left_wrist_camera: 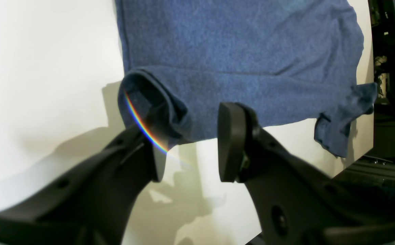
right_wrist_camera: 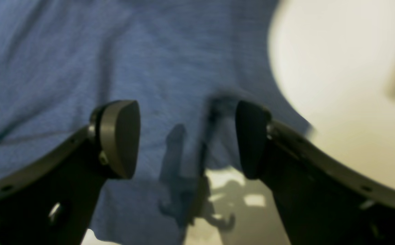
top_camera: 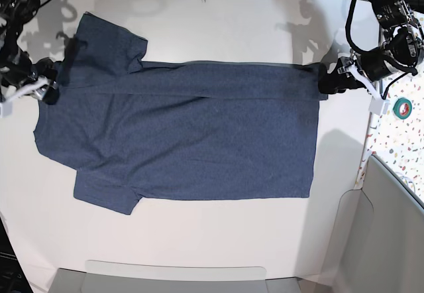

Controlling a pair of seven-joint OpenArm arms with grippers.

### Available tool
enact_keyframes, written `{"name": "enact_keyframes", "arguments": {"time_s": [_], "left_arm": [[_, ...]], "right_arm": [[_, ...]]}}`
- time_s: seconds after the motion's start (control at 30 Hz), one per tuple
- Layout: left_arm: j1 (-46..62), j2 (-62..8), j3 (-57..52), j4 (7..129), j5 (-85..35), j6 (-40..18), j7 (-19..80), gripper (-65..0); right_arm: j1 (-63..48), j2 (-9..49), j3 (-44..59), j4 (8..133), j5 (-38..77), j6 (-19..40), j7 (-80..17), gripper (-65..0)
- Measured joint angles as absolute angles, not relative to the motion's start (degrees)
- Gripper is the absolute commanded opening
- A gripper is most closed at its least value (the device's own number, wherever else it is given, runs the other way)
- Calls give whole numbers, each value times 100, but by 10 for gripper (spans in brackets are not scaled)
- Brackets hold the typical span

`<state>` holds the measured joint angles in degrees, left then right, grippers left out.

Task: Layout the t-shirt on the table in an organized manner, then fold the t-shirt properly
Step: 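Release the right gripper and regrasp the shirt shoulder edge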

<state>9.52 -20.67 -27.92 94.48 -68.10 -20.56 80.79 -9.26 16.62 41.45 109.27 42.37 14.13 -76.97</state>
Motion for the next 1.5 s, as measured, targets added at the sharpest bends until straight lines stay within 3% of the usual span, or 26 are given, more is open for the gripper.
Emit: {"name": "enact_keyframes", "arguments": {"time_s": [0.2, 0.4, 0.87, 0.93, 1.1, 1.13, 1.5], "left_arm": [[945, -2062, -2792, 9441, -6807, -2058, 8082, -416], [956, -2062, -2792, 9441, -6812, -2058, 8079, -416], [965, -1988, -2792, 9441, -6814, -2058, 8060, -417], [965, -1986, -2792, 9441, -6812, -2058, 8060, -417], [965, -1986, -2792, 9441, -6816, -2058, 8060, -417], [965, -1986, -2792, 9441, -6816, -2058, 8060, -417], [952, -2001, -2792, 9441, -6814, -2058, 8060, -417]], "right_arm": [[-2123, 932, 5369, 11102, 5638, 1402, -7684, -214], [-2663, 45, 5559, 10746, 6198, 1422, -7719, -214], [-2185, -82, 4969, 9649, 6700, 1509, -7365, -222], [-2171, -86, 4799, 9647, 6735, 1527, -7358, -267], [-2217, -102, 4488, 9609, 6440, 1522, -7487, -616], [-2231, -99, 4458, 9631, 6381, 1522, -7568, -650], [-1824, 16, 4202, 10300, 6466, 1417, -7885, -650]]}}
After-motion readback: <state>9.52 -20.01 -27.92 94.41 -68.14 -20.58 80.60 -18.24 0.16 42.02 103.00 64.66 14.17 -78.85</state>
